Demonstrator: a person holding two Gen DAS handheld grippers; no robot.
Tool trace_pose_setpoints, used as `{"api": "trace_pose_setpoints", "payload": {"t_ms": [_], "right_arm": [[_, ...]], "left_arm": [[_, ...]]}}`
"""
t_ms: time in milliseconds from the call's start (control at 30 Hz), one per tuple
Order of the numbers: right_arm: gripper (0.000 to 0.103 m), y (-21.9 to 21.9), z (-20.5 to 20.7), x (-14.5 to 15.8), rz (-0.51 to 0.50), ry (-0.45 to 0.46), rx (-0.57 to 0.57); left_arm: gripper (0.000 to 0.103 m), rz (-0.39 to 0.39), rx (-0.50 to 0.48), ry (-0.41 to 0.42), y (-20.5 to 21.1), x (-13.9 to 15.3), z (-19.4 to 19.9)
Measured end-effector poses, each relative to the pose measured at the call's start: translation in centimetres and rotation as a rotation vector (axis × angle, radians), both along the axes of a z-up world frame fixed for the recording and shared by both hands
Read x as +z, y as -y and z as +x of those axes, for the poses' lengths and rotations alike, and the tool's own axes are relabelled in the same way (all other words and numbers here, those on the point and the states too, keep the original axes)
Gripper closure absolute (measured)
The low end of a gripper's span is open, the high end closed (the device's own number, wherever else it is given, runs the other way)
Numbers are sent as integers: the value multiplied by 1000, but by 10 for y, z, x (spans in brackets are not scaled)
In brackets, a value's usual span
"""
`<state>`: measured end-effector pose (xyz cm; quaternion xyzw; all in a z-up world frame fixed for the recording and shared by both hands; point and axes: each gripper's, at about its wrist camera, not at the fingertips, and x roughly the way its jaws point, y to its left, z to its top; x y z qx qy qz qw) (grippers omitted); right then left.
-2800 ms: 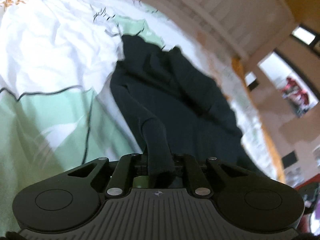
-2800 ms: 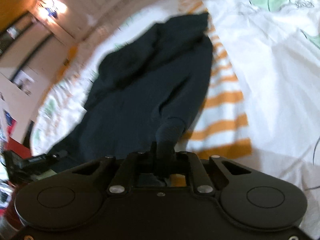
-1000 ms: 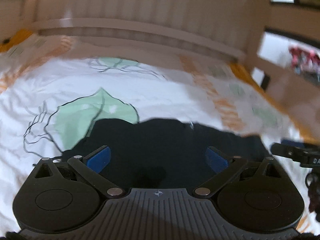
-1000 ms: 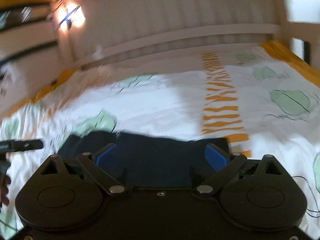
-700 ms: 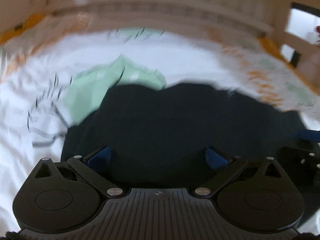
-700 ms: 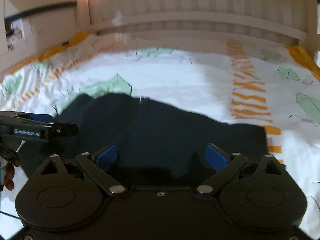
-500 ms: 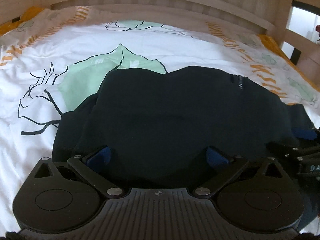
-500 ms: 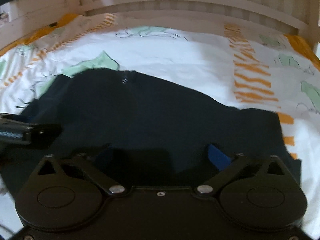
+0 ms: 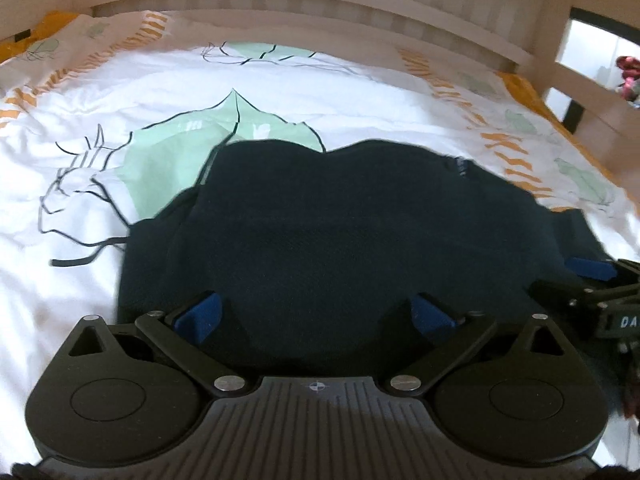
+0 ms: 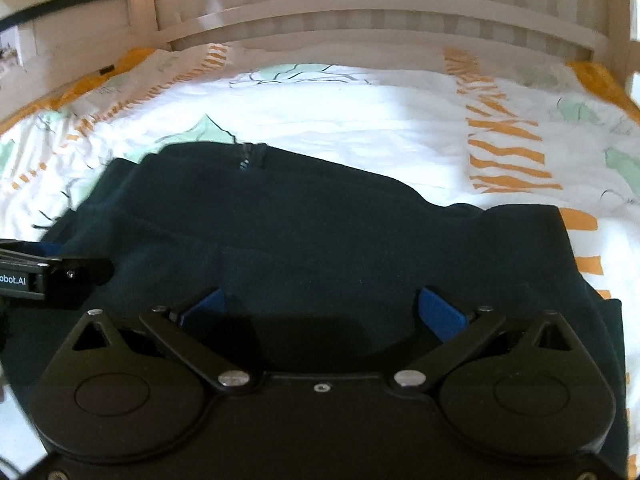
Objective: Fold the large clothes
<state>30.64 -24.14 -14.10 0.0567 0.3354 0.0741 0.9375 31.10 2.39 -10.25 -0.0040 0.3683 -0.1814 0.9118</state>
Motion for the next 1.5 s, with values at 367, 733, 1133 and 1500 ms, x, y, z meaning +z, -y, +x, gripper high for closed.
{"api": "trace_pose_setpoints", "payload": {"t_ms": [367,733,1133,1500], "right_arm": [[1,103,-94,21,177,23,-155],[0,133,-89,-13,404,-61,-151],[0,126,-45,-30,569,-50,-82],[73,116,-50,-13,518,-114,-159]], "left_arm": [[0,-141,95,-93,-97,13,-15],[0,-250,13,-188,-71,-18,10],[1,-322,3,-183,-57,-27,42],[76,-475,27,-285,-78,-9,29]]}}
